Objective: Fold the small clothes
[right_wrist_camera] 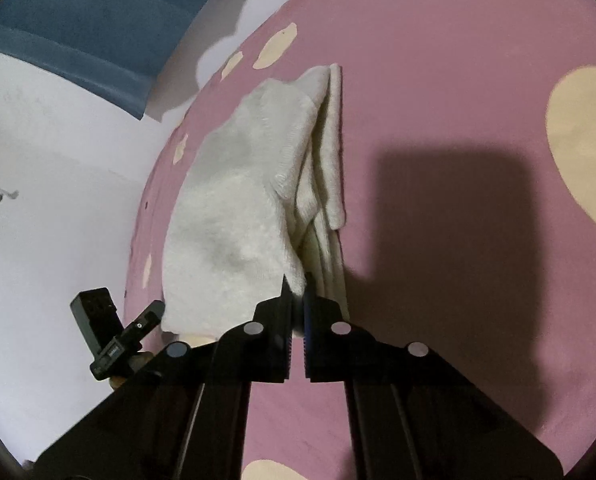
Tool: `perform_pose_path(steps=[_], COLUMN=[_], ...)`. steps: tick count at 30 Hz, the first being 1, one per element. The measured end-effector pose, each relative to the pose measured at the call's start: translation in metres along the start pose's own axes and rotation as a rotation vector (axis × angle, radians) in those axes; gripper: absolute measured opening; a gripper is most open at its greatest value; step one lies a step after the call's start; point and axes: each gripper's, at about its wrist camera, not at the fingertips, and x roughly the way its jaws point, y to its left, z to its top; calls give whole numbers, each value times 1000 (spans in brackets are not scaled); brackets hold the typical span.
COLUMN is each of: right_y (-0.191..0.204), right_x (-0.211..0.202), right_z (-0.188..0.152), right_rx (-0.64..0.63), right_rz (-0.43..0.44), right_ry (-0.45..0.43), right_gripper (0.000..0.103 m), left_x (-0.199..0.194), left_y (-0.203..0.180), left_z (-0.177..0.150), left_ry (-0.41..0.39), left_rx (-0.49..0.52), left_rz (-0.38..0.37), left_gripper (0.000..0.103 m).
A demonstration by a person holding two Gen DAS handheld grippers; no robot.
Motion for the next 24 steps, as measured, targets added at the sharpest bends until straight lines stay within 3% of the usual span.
perform_pose_path(steps=[3, 13, 20, 24], right_y=[-9, -30, -30, -20], right_x=[5, 5, -4, -10], right_z=[-5, -12, -17, -20], right_rx=[19, 67, 89, 66], right_rz=[-10, 117, 191, 190], right_ry=[5, -38, -71, -89], right_gripper=[3, 4, 25, 45], left_x=[0, 2, 2, 3], left_y=[1, -1, -1, -1], left_z=[0, 0, -1, 0], left_ry=[2, 5, 4, 3], left_rx=[0, 21, 22, 19], left_rz=[3, 26, 26, 23], left_gripper=[81, 81, 81, 81])
